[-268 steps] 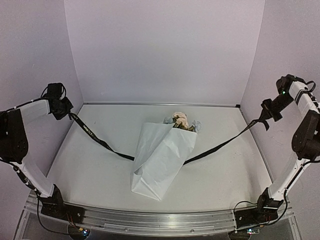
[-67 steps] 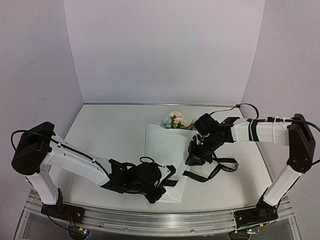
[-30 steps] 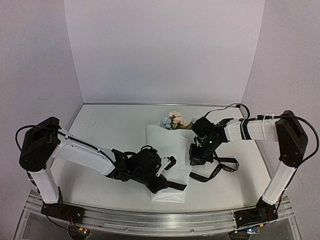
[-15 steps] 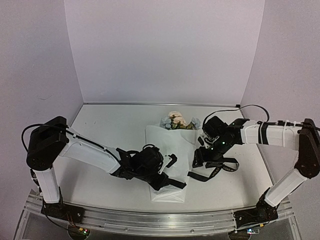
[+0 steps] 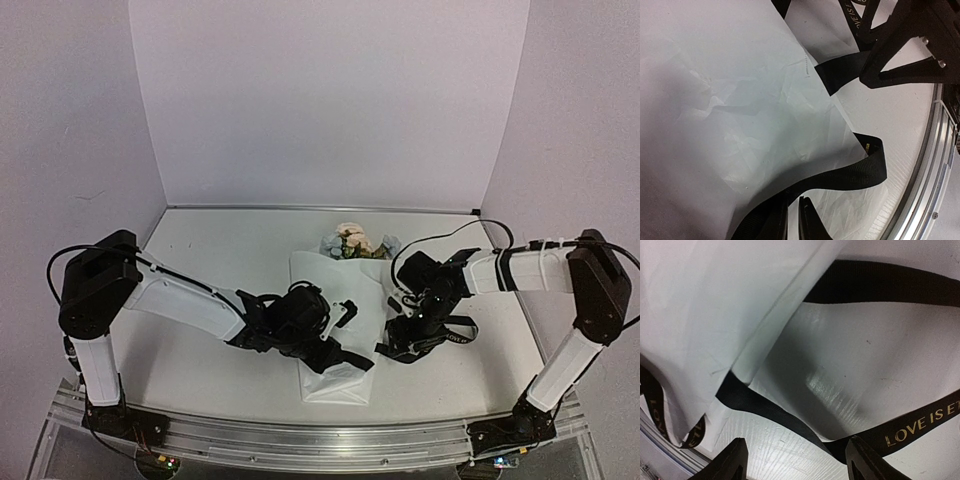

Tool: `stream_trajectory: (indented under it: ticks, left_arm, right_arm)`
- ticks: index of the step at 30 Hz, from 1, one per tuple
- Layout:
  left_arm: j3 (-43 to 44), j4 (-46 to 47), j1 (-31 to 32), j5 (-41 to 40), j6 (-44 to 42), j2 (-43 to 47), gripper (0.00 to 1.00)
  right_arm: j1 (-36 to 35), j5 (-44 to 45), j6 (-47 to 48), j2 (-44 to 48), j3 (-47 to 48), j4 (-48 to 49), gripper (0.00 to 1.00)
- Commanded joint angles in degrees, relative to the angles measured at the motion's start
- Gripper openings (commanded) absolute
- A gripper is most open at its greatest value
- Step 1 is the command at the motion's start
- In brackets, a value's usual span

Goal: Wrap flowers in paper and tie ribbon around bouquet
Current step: Adjust the left side of the ribbon at the center of the board.

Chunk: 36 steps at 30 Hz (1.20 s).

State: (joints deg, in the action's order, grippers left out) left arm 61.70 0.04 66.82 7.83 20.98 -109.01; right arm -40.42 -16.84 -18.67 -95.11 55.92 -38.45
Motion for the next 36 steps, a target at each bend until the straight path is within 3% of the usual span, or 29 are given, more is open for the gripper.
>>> stream_trajectory:
  ticks: [1, 5, 8, 12, 16, 26, 31, 36]
  left_arm:
    - [2.7, 0.8, -0.5, 1.1, -0.3, -0.9, 0.1]
    - [3.4, 0.8, -0.6, 1.6, -0.4, -1.5, 0.1]
    - [3.9, 0.8, -0.7, 1.7, -0.5, -1.7, 0.1]
    - [4.4, 0.6, -0.9, 1.7, -0.7, -1.9, 0.1]
    - [5.2, 0.5, -1.5, 1.7, -1.2, -2.2, 0.1]
    - [8.7, 0.3, -3.4, 3.8, -2.8, -4.4, 0.1]
    - [10.0, 0.3, -3.4, 4.7, -3.3, -4.5, 0.11]
    - [9.5, 0.4, -3.5, 4.1, -3.3, -2.6, 0.16]
  right_arm:
    - [-0.2, 3.9, -0.7, -0.2, -3.3, 0.8, 0.68]
    - [-0.7, 5.1, -2.0, -0.4, -4.8, 1.3, 0.63]
    - [-1.0, 5.4, -3.1, -0.5, -5.5, 1.4, 0.51]
    - [-1.0, 7.5, -4.2, 1.0, -5.8, 0.0, 0.2]
    - [-0.8, 13.5, -4.8, 5.9, -5.8, -5.3, 0.0]
    - [1.8, 22.1, -8.1, 16.2, -2.7, -20.2, 0.0]
    - [3.8, 25.3, -9.2, 16.1, 1.0, -28.7, 0.0]
    - [7.2, 23.1, -10.2, 14.2, 2.2, -30.0, 0.0]
